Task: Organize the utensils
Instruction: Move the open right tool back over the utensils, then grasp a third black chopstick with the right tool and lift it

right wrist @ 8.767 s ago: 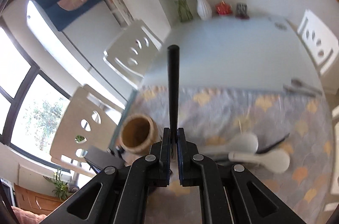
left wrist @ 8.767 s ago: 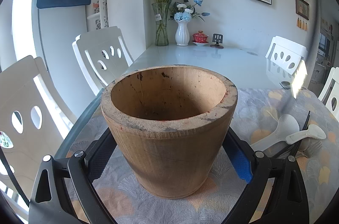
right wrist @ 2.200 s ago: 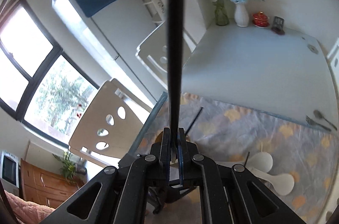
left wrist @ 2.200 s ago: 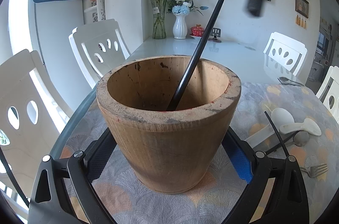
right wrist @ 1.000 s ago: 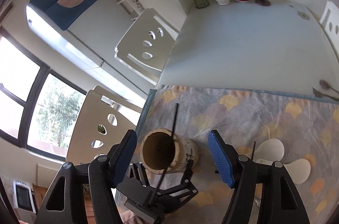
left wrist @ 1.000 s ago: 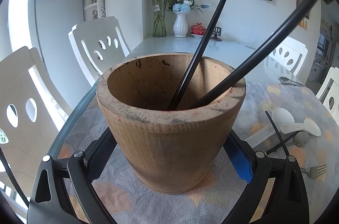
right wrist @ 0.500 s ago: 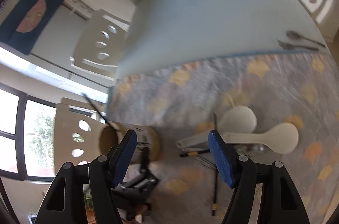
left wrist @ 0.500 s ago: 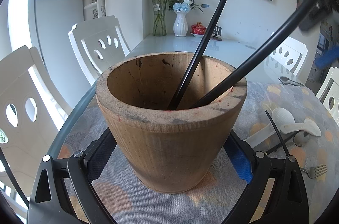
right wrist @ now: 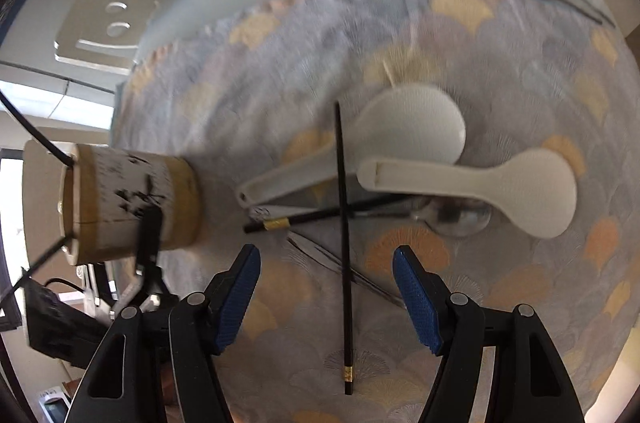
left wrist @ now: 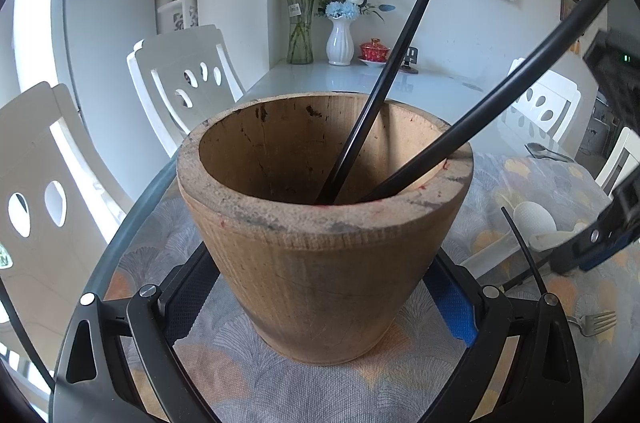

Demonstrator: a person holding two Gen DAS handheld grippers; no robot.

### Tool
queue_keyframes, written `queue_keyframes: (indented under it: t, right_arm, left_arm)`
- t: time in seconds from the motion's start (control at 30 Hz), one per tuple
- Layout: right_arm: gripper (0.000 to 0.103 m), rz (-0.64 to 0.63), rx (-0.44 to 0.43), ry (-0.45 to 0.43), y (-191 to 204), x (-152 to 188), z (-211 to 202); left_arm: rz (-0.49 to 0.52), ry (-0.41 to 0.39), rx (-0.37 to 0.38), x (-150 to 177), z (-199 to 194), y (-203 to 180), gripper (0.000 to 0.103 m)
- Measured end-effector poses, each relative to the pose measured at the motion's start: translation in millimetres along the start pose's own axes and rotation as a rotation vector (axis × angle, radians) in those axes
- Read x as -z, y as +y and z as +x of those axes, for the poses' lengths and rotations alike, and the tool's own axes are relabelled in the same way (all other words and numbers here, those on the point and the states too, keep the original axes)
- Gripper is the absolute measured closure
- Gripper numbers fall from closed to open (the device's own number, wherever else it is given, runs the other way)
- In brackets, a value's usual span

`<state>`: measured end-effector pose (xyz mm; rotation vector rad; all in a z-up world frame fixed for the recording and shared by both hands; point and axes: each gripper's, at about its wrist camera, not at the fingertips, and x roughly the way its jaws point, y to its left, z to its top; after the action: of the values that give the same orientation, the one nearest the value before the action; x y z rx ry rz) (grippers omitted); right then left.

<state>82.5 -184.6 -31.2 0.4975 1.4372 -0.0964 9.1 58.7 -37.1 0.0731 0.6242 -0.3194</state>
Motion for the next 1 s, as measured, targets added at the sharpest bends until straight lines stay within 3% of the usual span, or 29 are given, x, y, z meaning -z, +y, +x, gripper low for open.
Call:
queue_keyframes:
  t: [0.13,0.27,0.33,0.5,0.67,1.0]
  right_arm:
    - [0.037,-0.002,0.017,0.020,-3.7,0.2,13.8]
    - [0.046,0.007,0.056,0.043,-6.7,-1.3,25.4]
    - [0.054,0.009,0.069,0.048,-8.6,-1.5,31.3]
    - [0.098,-0.018,0.083,0.033,-11.6,2.7,38.3]
    - [0.098,-0.024,0.031,0.022,-14.1,10.6,28.0]
    - [0.098,-0.029,-0.018,0.099,-7.7,38.9,37.2]
  left_arm:
    - [-0.003,0.005,0.003,-1.4,2.1,0.7,0.006]
    - [-0.004,0.008,0.006,-2.0,2.8,1.6,0.006]
    - [-0.005,0.009,0.007,-2.0,3.0,1.9,0.006]
    - [-0.004,0.014,0.005,-2.6,3.4,2.2,0.006]
    - [-0.004,0.017,0.005,-2.5,3.6,2.0,0.006]
    - [-0.001,0.013,0.003,-3.0,3.5,1.2,0.006]
